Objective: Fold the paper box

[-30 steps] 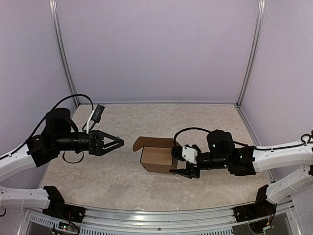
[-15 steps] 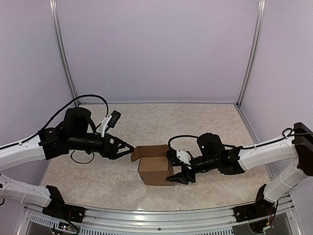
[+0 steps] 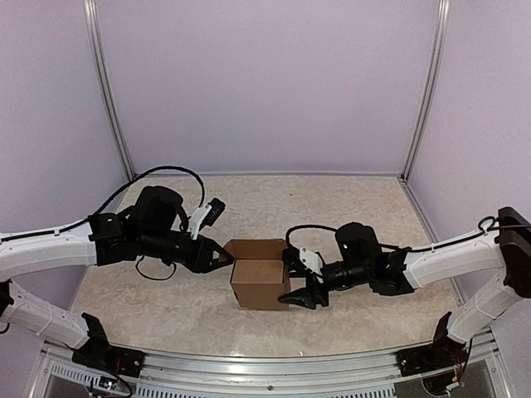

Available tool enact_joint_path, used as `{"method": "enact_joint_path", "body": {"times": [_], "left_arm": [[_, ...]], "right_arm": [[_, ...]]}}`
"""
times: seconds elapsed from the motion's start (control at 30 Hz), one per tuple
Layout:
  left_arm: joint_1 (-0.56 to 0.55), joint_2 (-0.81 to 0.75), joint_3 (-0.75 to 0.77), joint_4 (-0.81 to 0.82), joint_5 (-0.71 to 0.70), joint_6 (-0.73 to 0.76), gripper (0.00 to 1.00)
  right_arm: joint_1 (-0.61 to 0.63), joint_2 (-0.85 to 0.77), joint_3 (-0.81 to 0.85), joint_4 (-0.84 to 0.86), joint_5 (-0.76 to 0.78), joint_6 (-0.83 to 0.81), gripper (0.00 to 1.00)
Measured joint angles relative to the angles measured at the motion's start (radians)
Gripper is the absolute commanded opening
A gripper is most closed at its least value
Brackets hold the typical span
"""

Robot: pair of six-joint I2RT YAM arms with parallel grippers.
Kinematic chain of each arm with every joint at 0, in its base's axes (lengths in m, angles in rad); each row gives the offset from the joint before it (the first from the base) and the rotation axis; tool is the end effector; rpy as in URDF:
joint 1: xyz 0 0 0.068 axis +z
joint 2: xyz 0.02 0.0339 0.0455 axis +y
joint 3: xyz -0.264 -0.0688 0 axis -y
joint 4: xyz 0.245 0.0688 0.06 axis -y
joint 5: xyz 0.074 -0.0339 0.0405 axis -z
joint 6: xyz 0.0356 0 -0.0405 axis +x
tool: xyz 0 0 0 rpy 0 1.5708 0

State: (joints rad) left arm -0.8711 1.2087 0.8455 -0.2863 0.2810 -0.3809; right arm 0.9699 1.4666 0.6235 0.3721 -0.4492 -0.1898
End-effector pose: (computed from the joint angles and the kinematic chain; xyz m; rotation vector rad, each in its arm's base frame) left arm 0.1618 -0.2076 0.2640 0.7378 2.2629 -0.9625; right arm 0.1539 0.2519 0.1849 -1.3990 1.5984 0.9348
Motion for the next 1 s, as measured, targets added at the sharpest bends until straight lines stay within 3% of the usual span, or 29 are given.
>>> {"method": "enact_joint_path", "body": {"times": [0.43,0.73,1.0], "left_arm": [[-0.013,0.003,0.030,-0.049,-0.047,0.002,0.16],[-0.025,0.006,0.034,-0.080,-0.084,0.004,0.06],[-0.047,0.049,0.064,-0.089,-0.100,0.006,0.03]], "right_arm": [[0.000,0.021,0.000,0.018,0.039,0.005,0.32],[0.013,0.056,0.000,0.018,0.086,0.004,0.31],[0.029,0.065,0.000,0.024,0.124,0.003,0.31]]}}
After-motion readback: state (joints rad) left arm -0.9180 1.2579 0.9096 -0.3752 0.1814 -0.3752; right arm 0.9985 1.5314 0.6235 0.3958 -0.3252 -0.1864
